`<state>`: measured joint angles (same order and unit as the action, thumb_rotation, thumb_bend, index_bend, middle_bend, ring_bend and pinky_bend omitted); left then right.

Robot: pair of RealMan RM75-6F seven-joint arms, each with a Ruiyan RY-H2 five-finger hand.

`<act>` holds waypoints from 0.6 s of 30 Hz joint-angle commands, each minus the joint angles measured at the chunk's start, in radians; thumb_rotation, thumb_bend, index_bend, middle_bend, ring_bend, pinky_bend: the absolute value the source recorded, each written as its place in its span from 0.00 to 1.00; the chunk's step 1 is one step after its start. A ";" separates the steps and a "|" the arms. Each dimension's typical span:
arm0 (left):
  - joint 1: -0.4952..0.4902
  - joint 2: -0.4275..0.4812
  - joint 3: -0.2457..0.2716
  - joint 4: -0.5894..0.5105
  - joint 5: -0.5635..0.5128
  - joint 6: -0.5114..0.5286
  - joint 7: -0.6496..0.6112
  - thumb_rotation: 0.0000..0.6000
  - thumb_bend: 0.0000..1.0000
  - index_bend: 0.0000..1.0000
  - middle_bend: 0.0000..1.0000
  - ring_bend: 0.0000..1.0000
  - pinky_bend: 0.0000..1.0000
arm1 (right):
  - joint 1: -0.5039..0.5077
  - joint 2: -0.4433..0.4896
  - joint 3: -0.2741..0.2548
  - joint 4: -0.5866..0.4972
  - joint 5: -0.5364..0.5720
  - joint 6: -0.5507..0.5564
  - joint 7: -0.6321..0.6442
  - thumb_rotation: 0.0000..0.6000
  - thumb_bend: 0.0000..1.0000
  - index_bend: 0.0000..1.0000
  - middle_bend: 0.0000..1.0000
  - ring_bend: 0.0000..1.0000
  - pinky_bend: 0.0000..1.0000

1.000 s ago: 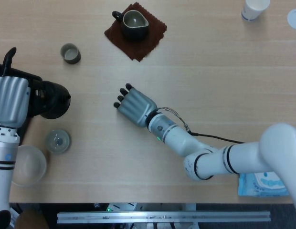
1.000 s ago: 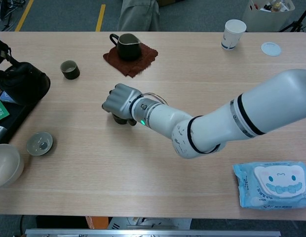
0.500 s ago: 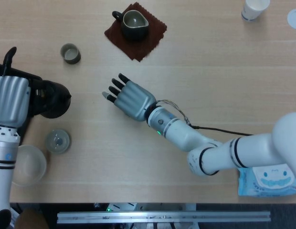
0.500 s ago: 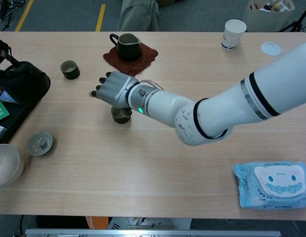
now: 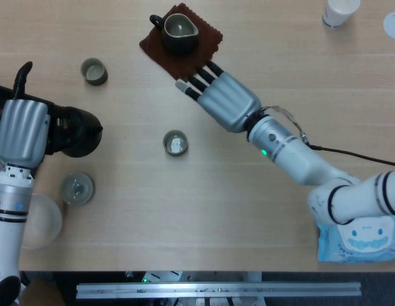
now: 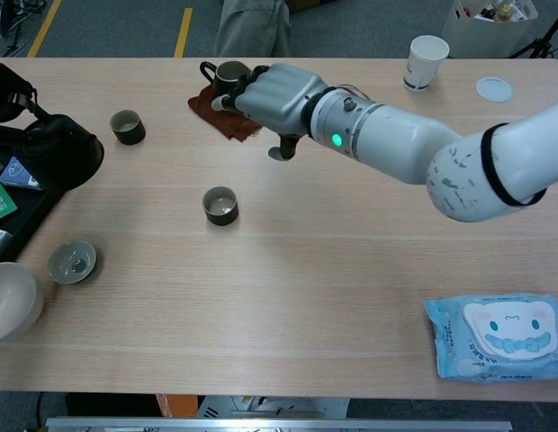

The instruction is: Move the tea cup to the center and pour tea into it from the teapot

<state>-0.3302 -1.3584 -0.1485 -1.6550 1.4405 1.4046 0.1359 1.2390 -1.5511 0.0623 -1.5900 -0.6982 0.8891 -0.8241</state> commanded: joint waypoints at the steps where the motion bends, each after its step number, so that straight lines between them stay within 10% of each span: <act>1: -0.002 -0.004 -0.002 0.004 0.001 0.002 0.000 0.87 0.27 1.00 1.00 0.87 0.05 | -0.060 0.063 -0.025 -0.048 -0.059 0.054 0.052 1.00 0.30 0.06 0.12 0.03 0.08; 18: -0.039 -0.053 0.000 0.064 0.036 -0.019 -0.011 0.87 0.27 1.00 1.00 0.87 0.05 | -0.391 0.373 -0.107 -0.233 -0.271 0.353 0.252 1.00 0.29 0.12 0.21 0.06 0.08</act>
<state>-0.3665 -1.4090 -0.1488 -1.5944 1.4738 1.3849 0.1247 0.8874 -1.2027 -0.0306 -1.8035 -0.9426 1.2034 -0.5993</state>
